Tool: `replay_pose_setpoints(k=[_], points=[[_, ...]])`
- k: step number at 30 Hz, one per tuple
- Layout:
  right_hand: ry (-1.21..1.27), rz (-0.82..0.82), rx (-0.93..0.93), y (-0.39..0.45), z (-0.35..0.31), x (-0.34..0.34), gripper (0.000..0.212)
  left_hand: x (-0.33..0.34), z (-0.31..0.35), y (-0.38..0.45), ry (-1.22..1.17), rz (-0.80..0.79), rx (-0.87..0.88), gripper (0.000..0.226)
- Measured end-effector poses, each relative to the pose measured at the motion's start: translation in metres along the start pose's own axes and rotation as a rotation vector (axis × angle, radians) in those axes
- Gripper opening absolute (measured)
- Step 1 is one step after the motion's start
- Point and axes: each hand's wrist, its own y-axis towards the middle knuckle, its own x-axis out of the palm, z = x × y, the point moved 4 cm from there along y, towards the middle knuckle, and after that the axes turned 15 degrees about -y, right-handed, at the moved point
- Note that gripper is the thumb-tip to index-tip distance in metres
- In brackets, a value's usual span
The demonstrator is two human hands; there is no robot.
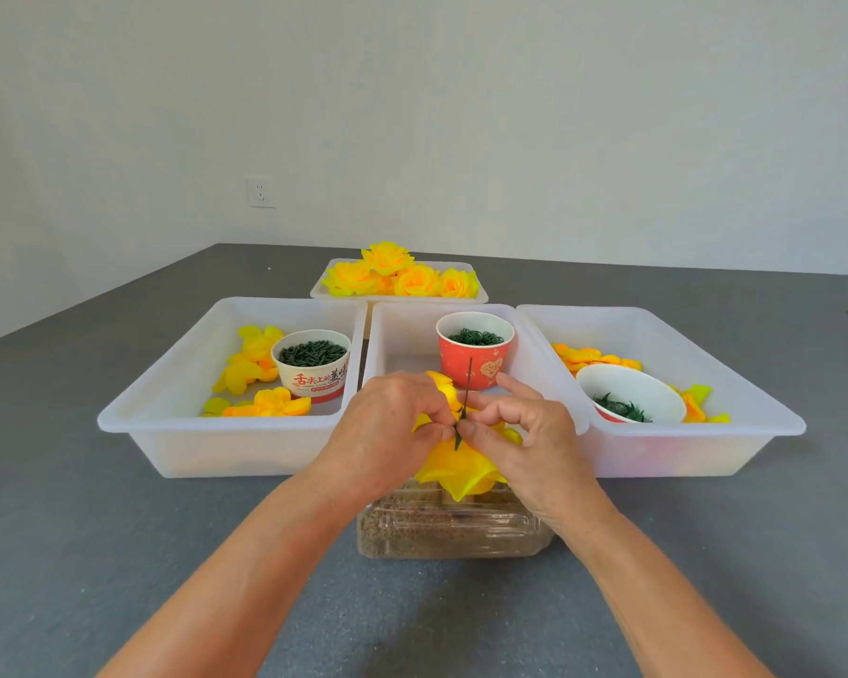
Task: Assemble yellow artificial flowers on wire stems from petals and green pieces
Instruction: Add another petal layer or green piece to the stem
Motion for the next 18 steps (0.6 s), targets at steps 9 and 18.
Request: replay_pose_setpoints(k=[9,18], points=[[-0.087,-0.002,-0.014,0.0,-0.006,-0.007,0.019,-0.001,0.001,-0.002,0.04,0.007,-0.009,0.005],[-0.002,0.035,-0.009,0.011,-0.007,-0.006,0.019,-0.015,-0.02,-0.001,-0.194,0.186,-0.15,0.013]])
